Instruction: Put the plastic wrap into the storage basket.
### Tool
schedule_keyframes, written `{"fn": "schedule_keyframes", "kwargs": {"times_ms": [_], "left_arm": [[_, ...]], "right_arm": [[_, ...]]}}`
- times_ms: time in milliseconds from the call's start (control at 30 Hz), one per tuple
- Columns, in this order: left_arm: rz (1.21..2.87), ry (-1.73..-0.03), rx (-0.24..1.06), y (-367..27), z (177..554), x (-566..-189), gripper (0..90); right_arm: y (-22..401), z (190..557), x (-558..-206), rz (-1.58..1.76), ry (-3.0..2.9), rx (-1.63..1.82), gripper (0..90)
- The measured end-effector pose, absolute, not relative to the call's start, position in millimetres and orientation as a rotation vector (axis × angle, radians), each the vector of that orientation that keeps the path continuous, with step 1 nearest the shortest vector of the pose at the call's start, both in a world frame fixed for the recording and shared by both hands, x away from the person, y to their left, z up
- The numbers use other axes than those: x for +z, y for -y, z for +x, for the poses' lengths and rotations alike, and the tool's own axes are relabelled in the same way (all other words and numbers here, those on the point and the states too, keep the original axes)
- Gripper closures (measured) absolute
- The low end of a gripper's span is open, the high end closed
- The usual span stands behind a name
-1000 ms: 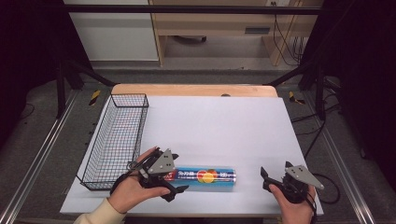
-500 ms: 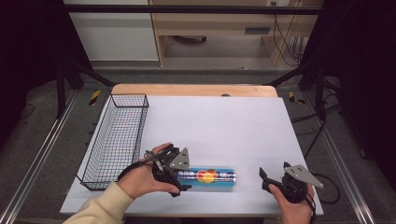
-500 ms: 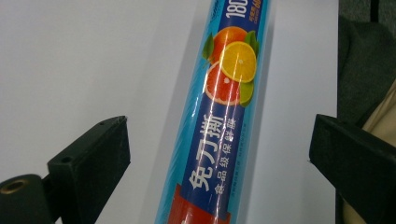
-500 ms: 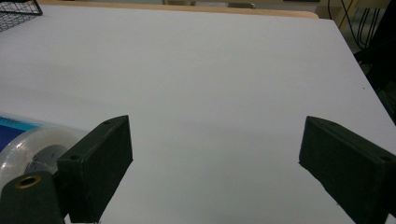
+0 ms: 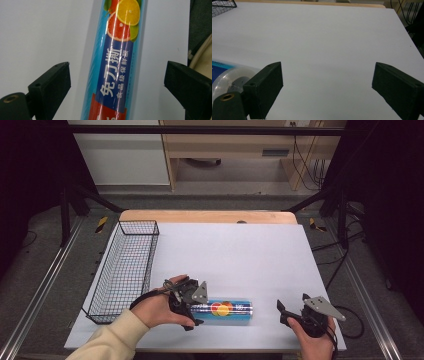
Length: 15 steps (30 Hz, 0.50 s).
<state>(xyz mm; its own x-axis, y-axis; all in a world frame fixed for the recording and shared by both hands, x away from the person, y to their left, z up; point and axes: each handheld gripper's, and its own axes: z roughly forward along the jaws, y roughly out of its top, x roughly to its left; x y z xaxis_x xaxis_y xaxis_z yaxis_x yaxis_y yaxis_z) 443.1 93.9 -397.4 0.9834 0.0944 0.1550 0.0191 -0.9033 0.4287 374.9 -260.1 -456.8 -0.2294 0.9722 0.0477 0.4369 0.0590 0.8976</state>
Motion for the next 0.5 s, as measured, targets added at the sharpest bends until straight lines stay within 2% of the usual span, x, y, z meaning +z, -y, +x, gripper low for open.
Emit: {"fn": "schedule_keyframes", "kwargs": {"times_ms": [167, 367, 500], "left_arm": [[2.678, -0.093, 0.23, -96.3, 447.4, -401.1, 7.1], [2.722, -0.029, 0.223, -91.9, 450.6, -408.9, 9.5], [2.677, -0.021, 0.222, -89.2, 450.2, -415.9, 12.8]], "right_arm": [[259.9, 375.7, -457.1, 1.418, -1.736, 1.126, 10.2], [259.5, 375.1, -457.2, 1.419, -1.743, 1.123, 10.5], [259.3, 375.3, -457.4, 1.42, -1.744, 1.126, 10.8]]}}
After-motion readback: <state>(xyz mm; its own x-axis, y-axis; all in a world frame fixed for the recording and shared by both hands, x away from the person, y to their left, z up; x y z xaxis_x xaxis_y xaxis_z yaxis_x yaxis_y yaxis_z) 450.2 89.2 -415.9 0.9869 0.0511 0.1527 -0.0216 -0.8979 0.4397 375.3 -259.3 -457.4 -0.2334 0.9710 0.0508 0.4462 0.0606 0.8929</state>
